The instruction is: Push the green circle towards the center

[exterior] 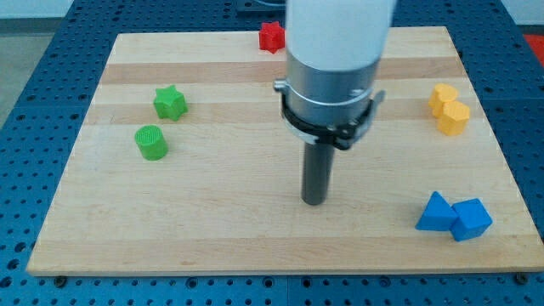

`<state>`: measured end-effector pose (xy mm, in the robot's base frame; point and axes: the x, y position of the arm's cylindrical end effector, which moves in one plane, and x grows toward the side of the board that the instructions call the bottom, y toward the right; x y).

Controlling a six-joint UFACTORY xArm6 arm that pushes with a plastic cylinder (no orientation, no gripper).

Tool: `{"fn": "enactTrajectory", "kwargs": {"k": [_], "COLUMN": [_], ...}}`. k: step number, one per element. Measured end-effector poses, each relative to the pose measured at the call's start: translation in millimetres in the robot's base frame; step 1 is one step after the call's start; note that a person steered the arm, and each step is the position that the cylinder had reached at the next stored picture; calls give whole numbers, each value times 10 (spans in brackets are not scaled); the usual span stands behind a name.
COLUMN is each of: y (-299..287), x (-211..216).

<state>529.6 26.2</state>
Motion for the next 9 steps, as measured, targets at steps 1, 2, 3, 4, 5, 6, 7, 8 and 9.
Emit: {"fn": "enactTrajectory", "kwargs": {"k": [1,2,3,4,5,6,7,8,9], "y": [-564,-1382,-2082,-2742,-2847,-2426,-1808,-1955,-2563], "x": [36,80,60,-226,-661,-935,-1089,-1093,-1088]}}
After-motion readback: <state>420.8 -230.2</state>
